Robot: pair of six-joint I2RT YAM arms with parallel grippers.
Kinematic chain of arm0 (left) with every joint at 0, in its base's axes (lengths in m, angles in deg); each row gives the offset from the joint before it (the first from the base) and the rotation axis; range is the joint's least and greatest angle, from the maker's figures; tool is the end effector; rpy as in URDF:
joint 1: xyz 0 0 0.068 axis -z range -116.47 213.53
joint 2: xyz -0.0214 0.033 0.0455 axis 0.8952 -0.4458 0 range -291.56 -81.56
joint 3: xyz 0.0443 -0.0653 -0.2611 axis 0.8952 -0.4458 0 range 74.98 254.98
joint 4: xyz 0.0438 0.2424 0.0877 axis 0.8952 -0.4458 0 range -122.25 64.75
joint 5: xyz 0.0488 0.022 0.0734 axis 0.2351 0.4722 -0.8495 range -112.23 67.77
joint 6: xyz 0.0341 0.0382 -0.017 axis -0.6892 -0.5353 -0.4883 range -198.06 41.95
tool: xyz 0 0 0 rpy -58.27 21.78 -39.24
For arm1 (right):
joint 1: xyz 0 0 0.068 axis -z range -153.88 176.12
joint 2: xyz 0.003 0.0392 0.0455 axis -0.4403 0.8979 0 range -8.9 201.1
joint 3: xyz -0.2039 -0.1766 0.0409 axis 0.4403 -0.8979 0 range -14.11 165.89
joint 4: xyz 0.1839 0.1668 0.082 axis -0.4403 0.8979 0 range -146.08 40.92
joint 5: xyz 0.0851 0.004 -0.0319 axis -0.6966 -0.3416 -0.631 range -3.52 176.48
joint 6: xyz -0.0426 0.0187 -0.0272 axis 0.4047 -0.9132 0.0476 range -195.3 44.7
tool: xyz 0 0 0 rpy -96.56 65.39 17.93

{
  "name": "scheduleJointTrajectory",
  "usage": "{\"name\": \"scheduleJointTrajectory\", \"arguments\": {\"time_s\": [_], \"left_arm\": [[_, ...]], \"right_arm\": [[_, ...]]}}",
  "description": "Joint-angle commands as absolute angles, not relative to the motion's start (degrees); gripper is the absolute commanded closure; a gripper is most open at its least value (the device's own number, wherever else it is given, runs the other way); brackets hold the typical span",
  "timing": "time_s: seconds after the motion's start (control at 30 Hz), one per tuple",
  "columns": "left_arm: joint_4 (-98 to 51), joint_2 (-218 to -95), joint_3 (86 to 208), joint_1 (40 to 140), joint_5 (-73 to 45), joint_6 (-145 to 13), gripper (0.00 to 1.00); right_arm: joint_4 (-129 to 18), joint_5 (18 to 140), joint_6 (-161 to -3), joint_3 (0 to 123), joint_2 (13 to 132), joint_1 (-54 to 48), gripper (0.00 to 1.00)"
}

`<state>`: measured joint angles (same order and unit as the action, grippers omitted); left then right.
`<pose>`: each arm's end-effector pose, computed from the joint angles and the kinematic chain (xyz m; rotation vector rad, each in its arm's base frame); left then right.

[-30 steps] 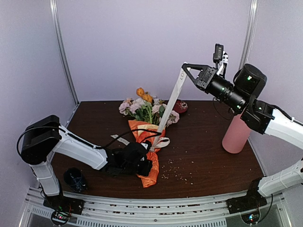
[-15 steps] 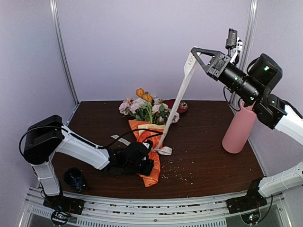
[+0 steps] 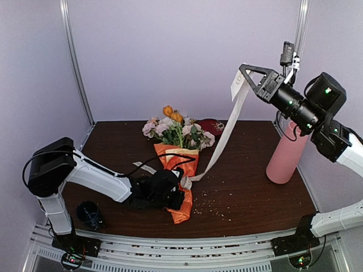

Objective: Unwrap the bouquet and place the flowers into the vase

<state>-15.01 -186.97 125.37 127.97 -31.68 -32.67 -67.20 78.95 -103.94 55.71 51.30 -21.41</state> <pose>0.1594 -0.3197 0.1248 0.3242 2.4435 -0.7228 0.1468 0.1674 0.4815 -0.3361 1.2644 1.2305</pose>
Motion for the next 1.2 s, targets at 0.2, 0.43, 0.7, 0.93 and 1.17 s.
{"name": "scheduleJointTrajectory", "arguments": {"time_s": [0.2,0.43,0.7,0.93,1.17], "left_arm": [[-26.53,-177.12,125.08,127.6,-33.08,-35.06,0.71],[-30.57,-170.11,125.3,127.69,-30.58,-35.86,0.35],[-33.82,-162.79,125.13,121.88,-34.37,-35.12,0.15],[-25.79,-162.6,121.56,110.38,-26.71,-30.41,0.15],[-15.19,-169.92,119.22,106.16,-17.08,-20.43,0.18]], "right_arm": [[-60.65,89.05,-104.08,31.84,41.84,-21.19,1.0],[-54.8,93.41,-107.96,21.8,43.2,-21.22,0.99],[-51.18,92.22,-109.58,23.59,50.91,-21.26,0.24],[-48.37,102.37,-107.83,31.43,53.08,-26.81,0.0],[-53.75,102.16,-109.54,33.97,64.33,-34.91,0.0]]}}
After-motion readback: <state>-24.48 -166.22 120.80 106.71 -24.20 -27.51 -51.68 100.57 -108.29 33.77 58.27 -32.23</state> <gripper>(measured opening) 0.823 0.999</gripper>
